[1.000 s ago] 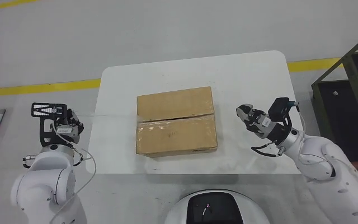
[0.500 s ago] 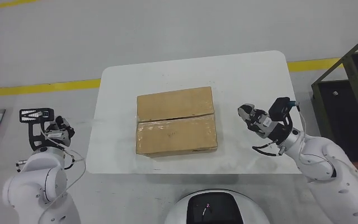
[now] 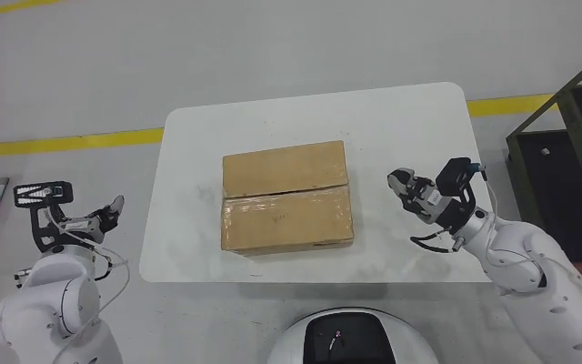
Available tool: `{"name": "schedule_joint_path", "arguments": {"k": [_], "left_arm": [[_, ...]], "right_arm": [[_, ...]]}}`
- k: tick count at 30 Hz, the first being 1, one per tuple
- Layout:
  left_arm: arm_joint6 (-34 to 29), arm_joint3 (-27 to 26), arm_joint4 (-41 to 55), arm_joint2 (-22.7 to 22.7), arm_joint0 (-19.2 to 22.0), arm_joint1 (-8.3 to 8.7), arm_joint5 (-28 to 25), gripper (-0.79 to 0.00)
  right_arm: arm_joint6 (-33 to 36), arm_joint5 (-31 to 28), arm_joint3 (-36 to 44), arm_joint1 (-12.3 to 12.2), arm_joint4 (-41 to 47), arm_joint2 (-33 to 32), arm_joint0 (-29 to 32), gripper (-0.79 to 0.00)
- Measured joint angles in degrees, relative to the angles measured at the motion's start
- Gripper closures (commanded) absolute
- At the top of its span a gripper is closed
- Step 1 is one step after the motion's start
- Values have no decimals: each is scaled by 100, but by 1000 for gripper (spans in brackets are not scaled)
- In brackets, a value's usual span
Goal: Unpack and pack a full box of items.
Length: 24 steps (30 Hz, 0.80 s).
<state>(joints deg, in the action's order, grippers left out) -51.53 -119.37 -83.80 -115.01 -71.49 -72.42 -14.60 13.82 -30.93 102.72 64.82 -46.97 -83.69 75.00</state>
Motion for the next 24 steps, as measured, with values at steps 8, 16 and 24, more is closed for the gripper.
{"name": "schedule_joint_path", "arguments": {"k": [8, 16, 24], "left_arm": [[33, -540, -11, 1526, 55, 19, -776, -785], [-155, 68, -168, 3723, 912, -71, -1022, -785], [-546, 1014, -720, 4919, 1708, -179, -1065, -785]], "right_arm": [[-38, 113, -30, -10, -5, -50, 18, 0], [-72, 164, -90, -31, -3, -181, 16, 0], [-139, 223, -82, -52, -2, -317, 133, 0]]}}
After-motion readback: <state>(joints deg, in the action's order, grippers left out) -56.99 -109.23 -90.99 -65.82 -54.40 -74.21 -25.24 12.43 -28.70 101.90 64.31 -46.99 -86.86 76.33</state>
